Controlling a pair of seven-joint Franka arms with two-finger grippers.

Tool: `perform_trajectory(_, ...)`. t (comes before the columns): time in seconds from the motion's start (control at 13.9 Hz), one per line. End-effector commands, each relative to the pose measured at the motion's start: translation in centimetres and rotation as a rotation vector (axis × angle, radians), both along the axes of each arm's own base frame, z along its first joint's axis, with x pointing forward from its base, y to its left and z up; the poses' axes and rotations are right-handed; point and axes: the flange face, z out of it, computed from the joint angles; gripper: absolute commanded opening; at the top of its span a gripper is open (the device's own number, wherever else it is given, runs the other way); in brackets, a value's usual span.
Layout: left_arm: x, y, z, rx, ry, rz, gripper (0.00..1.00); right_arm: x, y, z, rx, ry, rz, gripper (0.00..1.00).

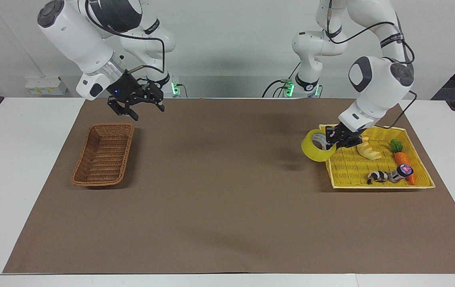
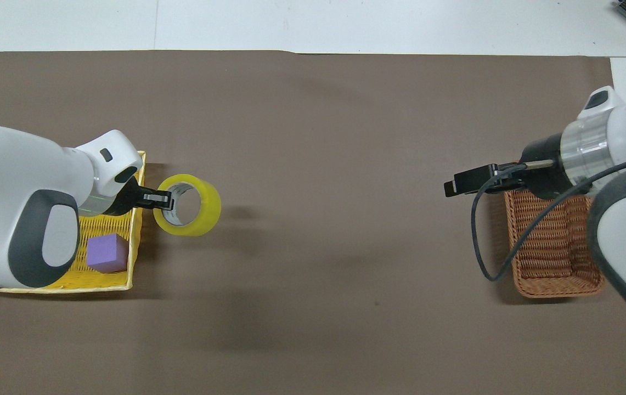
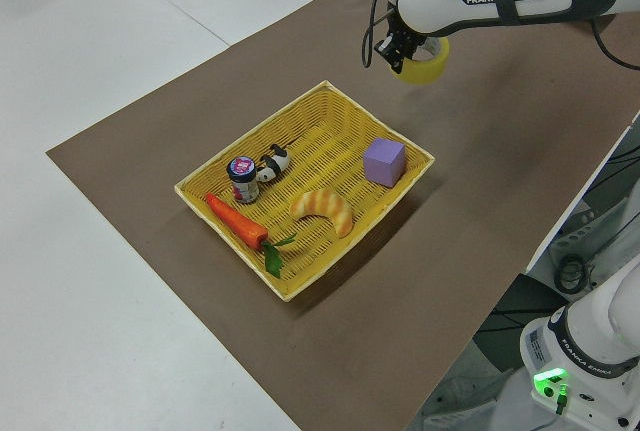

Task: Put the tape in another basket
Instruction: 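Carry the tape toward center with the left gripper while the right gripper approaches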

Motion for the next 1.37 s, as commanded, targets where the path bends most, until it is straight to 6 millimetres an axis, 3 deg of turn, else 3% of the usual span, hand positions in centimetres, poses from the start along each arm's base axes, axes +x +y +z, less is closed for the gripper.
perform_trajectory(0.0,-0.9,-4.1,0.7,-0.035,-0.004,0.087,0.0,-0.2,2.2,-3.0,0.055,-0.006,-0.01,1.0)
perform_trajectory(0.22,-2.5,-9.7,0.9,-0.067,-0.013,0.171,0.0,0.6,6.2,-6.9,0.098,0.059,-0.016,1.0)
perform_trajectory(0.36,-3.6,-13.0,0.7,-0.081,-0.019,0.21,0.0,0.8,8.2,-7.7,0.114,0.032,-0.036,1.0)
perform_trajectory(0.58,-4.7,-15.3,0.8,-0.09,-0.01,0.239,0.0,1.3,8.9,-7.5,0.213,-0.02,-0.077,1.0)
perform_trajectory(0.65,-5.0,-16.2,0.7,-0.098,-0.018,0.246,0.0,0.8,10.6,-8.1,0.231,-0.041,-0.062,1.0)
perform_trajectory(0.72,-5.2,-17.1,0.3,-0.103,-0.023,0.259,0.0,0.9,11.1,-8.4,0.254,-0.062,-0.079,1.0)
perform_trajectory(0.94,-5.6,-18.0,0.3,-0.109,-0.023,0.271,0.0,0.9,12.1,-8.8,0.275,-0.055,-0.081,1.0)
perform_trajectory(1.01,-6.0,-18.5,0.4,-0.112,-0.022,0.272,0.0,1.2,12.4,-10.0,0.269,-0.037,-0.084,1.0)
perform_trajectory(1.08,-6.0,-18.5,0.4,-0.113,-0.022,0.274,0.0,0.9,14.0,-10.9,0.264,-0.033,-0.068,1.0)
perform_trajectory(1.3,-5.9,-18.7,0.6,-0.115,-0.024,0.272,0.0,1.0,14.5,-10.9,0.257,-0.056,-0.082,1.0)
